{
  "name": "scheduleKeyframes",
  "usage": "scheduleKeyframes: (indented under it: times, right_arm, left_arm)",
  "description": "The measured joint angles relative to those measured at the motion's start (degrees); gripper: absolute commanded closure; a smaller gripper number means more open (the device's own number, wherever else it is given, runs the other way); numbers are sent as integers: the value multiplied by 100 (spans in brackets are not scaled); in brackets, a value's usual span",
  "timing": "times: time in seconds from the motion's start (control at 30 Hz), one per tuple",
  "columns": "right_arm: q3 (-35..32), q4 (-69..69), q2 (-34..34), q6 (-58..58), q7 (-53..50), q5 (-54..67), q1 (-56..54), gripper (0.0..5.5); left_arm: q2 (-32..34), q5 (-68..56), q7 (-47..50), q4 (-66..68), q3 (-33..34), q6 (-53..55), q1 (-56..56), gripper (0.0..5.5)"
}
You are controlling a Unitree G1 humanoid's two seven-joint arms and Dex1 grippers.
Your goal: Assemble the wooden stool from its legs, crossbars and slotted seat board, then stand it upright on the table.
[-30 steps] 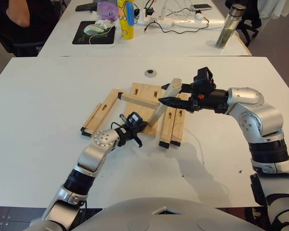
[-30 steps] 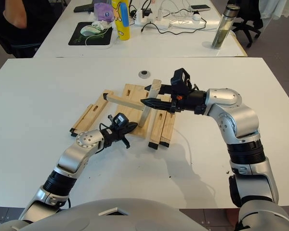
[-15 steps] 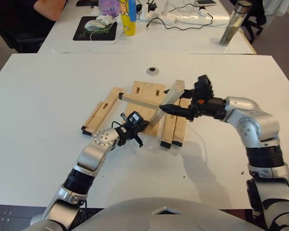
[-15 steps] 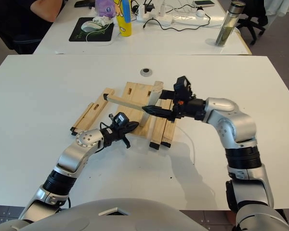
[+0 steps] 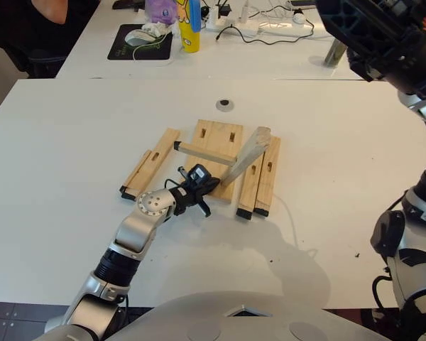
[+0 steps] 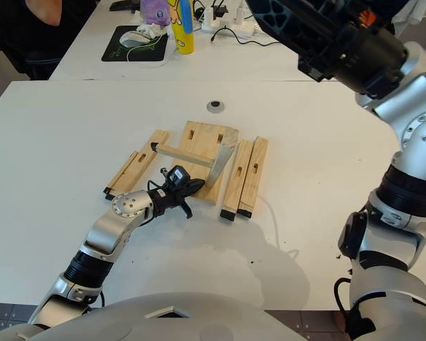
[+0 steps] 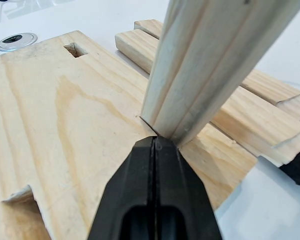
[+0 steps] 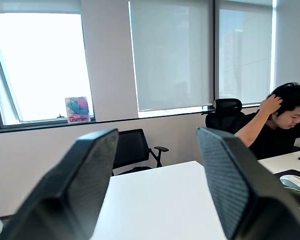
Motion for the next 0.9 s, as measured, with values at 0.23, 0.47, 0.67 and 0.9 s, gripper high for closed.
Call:
scheduleKeyframes:
  times: [0.23, 0.47, 0.67, 0.9]
  right_arm:
    - [658, -781, 648, -106, -479, -117, 784, 412]
    - [888, -950, 853, -281, -712, -206, 782, 524]
    - [329, -950, 1080, -654, -1373, 979, -179, 549]
    - [2193, -1103, 755, -1352, -677, -1367, 1585, 549]
  left_arm:
    - [0, 0, -10, 31, -7, 0, -32, 550]
    - [0, 0, -9, 37, -5, 0, -37, 550]
    - [0, 0, -10, 47, -8, 1, -41, 550]
    - [13, 12, 9, 66, -2, 52, -57, 550]
